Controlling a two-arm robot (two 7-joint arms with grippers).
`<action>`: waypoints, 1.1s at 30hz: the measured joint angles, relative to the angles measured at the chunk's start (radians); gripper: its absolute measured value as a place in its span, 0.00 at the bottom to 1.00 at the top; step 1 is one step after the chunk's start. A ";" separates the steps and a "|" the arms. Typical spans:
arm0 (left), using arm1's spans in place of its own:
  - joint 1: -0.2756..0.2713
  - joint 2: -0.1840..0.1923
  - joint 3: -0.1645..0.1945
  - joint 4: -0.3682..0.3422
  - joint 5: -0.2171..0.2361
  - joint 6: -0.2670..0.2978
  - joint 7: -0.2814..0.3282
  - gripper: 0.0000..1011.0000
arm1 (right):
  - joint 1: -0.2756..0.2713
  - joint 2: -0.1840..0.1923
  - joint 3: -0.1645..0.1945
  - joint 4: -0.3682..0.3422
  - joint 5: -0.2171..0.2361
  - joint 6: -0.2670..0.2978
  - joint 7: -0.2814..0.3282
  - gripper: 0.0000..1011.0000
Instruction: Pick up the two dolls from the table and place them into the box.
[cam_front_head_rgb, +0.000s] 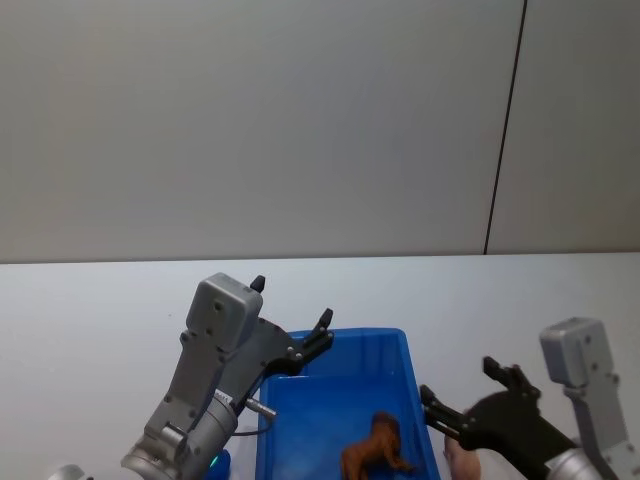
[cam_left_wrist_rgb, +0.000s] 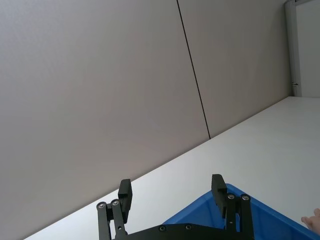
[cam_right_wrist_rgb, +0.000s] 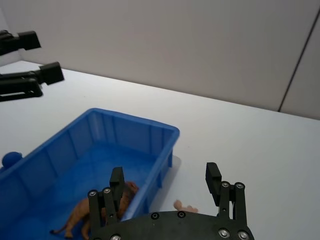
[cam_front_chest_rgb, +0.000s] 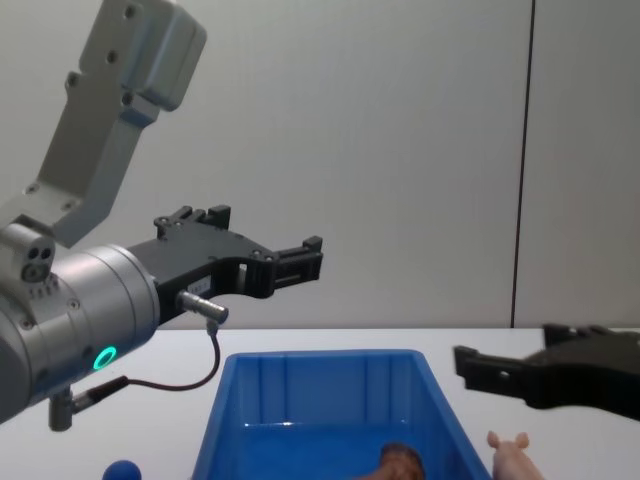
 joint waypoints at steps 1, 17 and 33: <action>0.000 0.000 0.000 0.000 0.000 0.000 0.000 0.99 | -0.006 0.003 0.001 -0.006 0.000 0.003 -0.007 0.99; 0.000 0.000 0.000 0.000 0.000 0.000 0.000 0.99 | -0.108 0.049 0.007 -0.081 -0.001 0.064 -0.107 0.99; 0.000 0.000 0.000 0.000 0.000 0.000 0.000 0.99 | -0.147 0.055 -0.005 -0.079 -0.023 0.081 -0.109 0.99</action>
